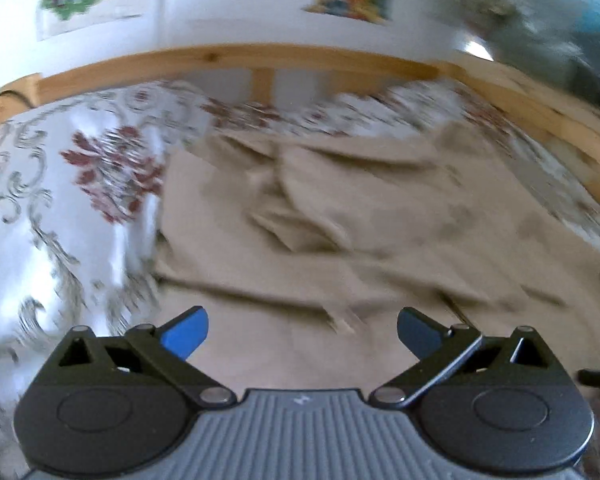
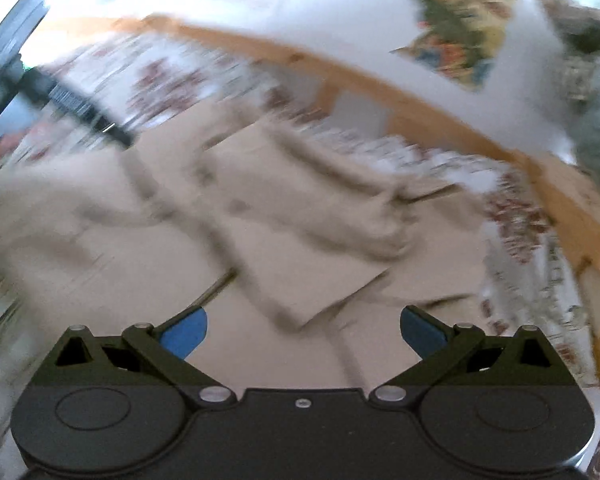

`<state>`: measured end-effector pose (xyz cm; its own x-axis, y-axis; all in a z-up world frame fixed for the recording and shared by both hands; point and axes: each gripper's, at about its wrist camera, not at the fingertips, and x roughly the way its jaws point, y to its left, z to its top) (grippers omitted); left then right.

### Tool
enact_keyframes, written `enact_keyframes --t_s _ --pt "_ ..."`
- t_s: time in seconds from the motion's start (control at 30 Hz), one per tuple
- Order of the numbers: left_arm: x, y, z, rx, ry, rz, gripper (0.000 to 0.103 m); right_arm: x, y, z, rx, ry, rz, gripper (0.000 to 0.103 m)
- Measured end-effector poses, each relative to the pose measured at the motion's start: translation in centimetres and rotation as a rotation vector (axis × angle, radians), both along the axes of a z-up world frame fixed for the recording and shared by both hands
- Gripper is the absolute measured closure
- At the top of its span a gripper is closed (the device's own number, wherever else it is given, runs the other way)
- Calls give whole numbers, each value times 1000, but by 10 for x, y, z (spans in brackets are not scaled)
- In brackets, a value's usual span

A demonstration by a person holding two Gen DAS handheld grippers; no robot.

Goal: Fold large clothes

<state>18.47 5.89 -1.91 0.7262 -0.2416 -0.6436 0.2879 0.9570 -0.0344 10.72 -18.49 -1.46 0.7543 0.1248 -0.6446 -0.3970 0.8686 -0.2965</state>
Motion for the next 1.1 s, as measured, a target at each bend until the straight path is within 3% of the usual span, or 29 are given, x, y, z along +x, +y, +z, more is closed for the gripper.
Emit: enact_keyframes --t_s 0.13,0.27,0.43,0.57,0.67,0.8,0.93,1.1 --pt "-42 -19 -16 44 39 -125 1 -38 24 -18 -70 107 162 1" --pt "-74 -36 -32 113 70 -236 1 -55 49 -44 -236 166 334 1" --pt "-95 -49 -39 178 46 -335 1 -41 46 -48 -210 132 288 1" --pt "-104 -59 -47 206 55 -369 1 -37 39 -49 -239 55 253 1" --pt "-105 -66 -52 228 59 -362 1 -42 40 -53 -285 -6 282 1" --pt "-107 -75 -58 315 41 -374 1 -42 40 -49 -288 -66 272 1" --pt "-110 -80 -60 399 10 -374 1 -41 35 -36 -234 -149 210 1" --pt "-99 -70 -47 411 -26 -274 11 -37 23 -21 -154 -227 124 1"
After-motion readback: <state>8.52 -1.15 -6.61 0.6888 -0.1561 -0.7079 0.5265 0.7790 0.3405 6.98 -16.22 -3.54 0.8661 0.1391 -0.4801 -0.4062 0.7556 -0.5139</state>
